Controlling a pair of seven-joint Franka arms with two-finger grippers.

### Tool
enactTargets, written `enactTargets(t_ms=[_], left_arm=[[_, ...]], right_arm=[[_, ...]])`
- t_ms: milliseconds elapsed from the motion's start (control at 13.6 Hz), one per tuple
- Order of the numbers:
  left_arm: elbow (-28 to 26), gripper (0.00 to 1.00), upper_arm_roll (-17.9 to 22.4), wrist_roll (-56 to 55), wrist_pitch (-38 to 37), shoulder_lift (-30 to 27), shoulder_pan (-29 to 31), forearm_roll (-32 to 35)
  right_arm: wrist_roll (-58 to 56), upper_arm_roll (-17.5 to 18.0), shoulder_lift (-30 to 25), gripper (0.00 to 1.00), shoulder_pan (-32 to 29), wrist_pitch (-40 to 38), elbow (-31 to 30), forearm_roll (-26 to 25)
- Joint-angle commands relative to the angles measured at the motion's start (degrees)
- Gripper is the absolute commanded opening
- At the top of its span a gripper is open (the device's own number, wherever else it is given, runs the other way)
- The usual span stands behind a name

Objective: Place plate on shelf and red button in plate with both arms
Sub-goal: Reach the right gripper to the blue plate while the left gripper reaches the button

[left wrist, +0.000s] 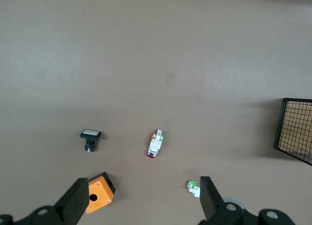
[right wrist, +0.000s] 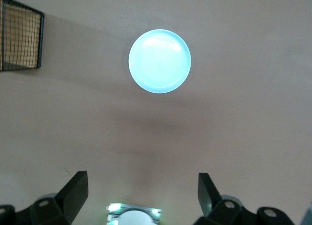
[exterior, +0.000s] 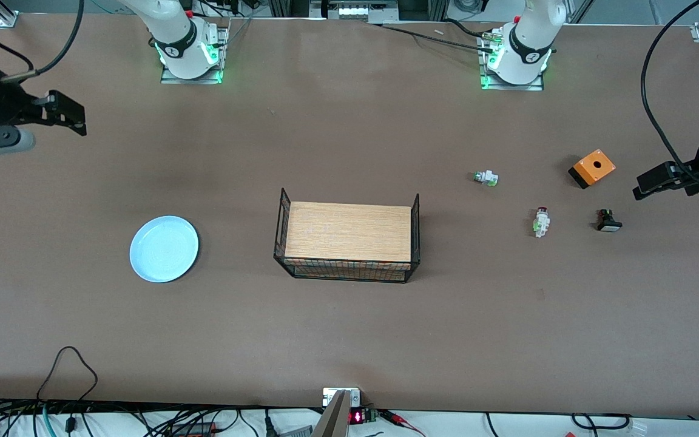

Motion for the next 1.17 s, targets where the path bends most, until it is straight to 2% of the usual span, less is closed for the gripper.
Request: enactTargets(t_ms=[0,440,659,1099], left_arm=[[0.18,1.00,-0.28,0.42,-0.30,-0.62,0.26,0.27],[0.18,1.00,-0.37,-0.03,-0.57,-0.45,0.17,0.36],[0.01,1.00,0.07,-0.03,-0.57,-0.19,0.35,0.27],[0.36,1.00,-0.02,-0.11,0.05,1.04,0.17,0.28]], right_arm=[[2.20,0.18,1.28,1.00,-1.46,0.24,0.52,2.14],[2.38,0.09,3.39,1.00,-2.95,6.20,0.25,2.85],[2.03,0.09,9.97,1.00,-4.71,10.51,0.34,3.38],[2.56,0.01,19.12,1.00,-6.47,16.06,0.43,3.20]])
